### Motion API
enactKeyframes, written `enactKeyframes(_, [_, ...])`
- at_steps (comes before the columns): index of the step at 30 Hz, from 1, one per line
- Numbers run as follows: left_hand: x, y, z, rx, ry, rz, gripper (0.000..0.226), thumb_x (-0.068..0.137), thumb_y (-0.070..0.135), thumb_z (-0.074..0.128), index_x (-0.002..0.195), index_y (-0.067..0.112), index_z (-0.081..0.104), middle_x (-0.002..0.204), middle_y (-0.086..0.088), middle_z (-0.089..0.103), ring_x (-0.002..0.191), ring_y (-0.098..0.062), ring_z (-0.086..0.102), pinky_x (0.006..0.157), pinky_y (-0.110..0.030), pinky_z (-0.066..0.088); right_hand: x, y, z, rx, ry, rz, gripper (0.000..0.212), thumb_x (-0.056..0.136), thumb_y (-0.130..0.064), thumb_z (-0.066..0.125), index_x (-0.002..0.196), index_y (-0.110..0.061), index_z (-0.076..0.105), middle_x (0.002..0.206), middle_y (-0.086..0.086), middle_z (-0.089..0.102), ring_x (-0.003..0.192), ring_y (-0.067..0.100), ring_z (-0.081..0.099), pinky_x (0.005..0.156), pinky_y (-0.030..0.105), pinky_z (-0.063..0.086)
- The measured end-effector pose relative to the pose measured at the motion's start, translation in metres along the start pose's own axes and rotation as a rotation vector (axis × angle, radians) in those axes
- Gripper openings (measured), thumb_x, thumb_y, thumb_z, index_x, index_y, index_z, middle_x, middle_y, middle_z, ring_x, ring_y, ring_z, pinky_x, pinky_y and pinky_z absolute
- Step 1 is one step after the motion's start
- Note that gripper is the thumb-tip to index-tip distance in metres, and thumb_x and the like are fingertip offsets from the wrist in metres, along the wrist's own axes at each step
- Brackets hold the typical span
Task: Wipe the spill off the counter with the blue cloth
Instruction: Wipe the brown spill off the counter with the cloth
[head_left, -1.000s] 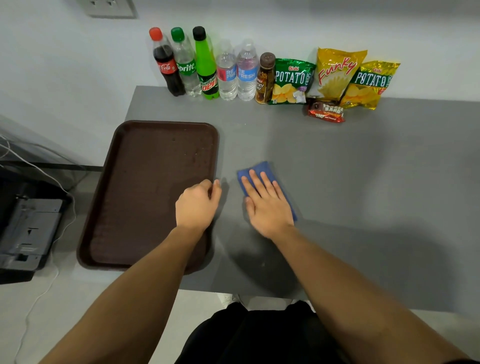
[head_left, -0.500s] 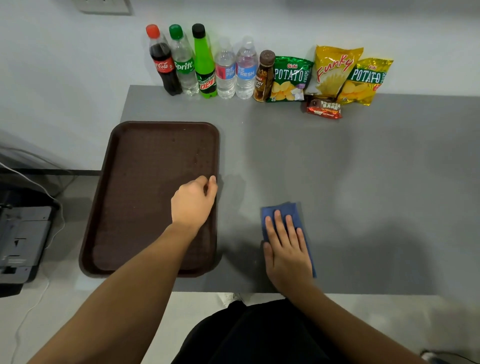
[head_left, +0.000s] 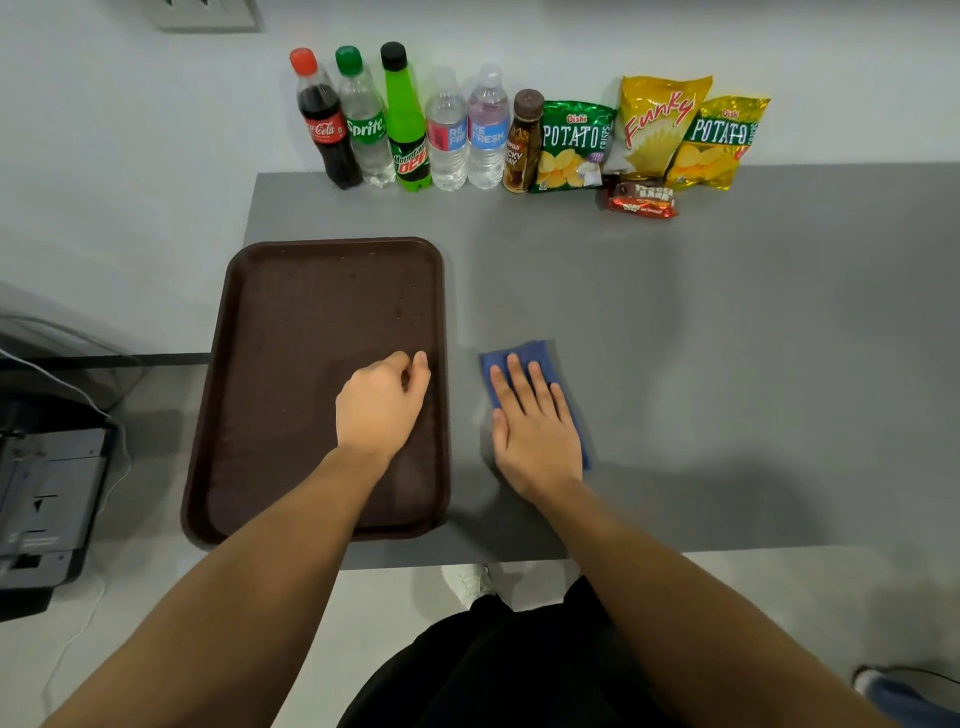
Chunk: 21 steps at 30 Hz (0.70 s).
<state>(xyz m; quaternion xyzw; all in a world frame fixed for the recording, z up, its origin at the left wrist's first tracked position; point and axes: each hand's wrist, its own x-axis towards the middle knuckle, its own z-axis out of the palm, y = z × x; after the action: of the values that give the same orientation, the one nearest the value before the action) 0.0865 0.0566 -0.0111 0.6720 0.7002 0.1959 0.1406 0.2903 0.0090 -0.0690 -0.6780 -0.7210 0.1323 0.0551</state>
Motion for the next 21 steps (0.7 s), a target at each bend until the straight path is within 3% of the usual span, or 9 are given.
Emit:
enactKeyframes(3, [-0.004, 0.0, 0.002, -0.004, 0.003, 0.026, 0.047, 0.106, 0.04, 0.05, 0.064, 0.021, 0.038, 0.05, 0.011, 0.038, 0.044, -0.009, 0.038, 0.046, -0.027, 0.023, 0.001, 0.025, -0.006, -0.013, 0.046, 0.096, 0.061, 0.104, -0.039, 0.023, 0.163, -0.026, 0.021, 0.172, -0.004, 0.014, 0.159, 0.021, 0.012, 0.129, 0.045, 0.015])
enactKeyframes(6, [-0.007, 0.001, 0.006, -0.001, 0.004, 0.015, 0.045, 0.105, 0.041, 0.051, 0.066, 0.019, 0.043, 0.051, 0.011, 0.038, 0.047, -0.017, 0.039, 0.049, -0.029, 0.024, -0.017, 0.049, -0.008, -0.039, 0.053, 0.167, 0.061, 0.105, -0.041, 0.018, 0.164, -0.026, 0.014, 0.172, -0.004, 0.008, 0.159, 0.021, 0.007, 0.129, 0.044, 0.009])
enactKeyframes(9, [-0.011, 0.004, 0.009, -0.022, 0.01, 0.01, 0.045, 0.104, 0.043, 0.05, 0.066, 0.02, 0.042, 0.05, 0.011, 0.038, 0.046, -0.014, 0.037, 0.048, -0.028, 0.022, -0.05, 0.056, -0.006, -0.044, 0.05, 0.198, 0.062, 0.106, -0.041, 0.018, 0.165, -0.026, 0.007, 0.172, -0.003, 0.003, 0.16, 0.021, 0.002, 0.129, 0.044, 0.007])
enactKeyframes(17, [-0.024, 0.023, 0.01, -0.055, 0.03, -0.017, 0.044, 0.105, 0.043, 0.05, 0.067, 0.02, 0.043, 0.05, 0.011, 0.037, 0.051, -0.022, 0.042, 0.054, -0.031, 0.029, -0.095, -0.012, 0.016, 0.022, -0.035, 0.164, 0.064, 0.106, -0.045, 0.015, 0.163, -0.025, -0.006, 0.171, -0.002, -0.012, 0.158, 0.022, -0.014, 0.129, 0.044, -0.002])
enactKeyframes(21, [-0.035, 0.028, 0.008, -0.033, 0.074, -0.041, 0.044, 0.105, 0.044, 0.049, 0.066, 0.023, 0.042, 0.05, 0.013, 0.036, 0.047, -0.016, 0.039, 0.051, -0.029, 0.027, -0.075, -0.045, 0.023, 0.072, -0.045, 0.086, 0.063, 0.106, -0.037, 0.021, 0.164, -0.023, 0.003, 0.171, -0.001, -0.005, 0.159, 0.024, -0.005, 0.126, 0.042, -0.006])
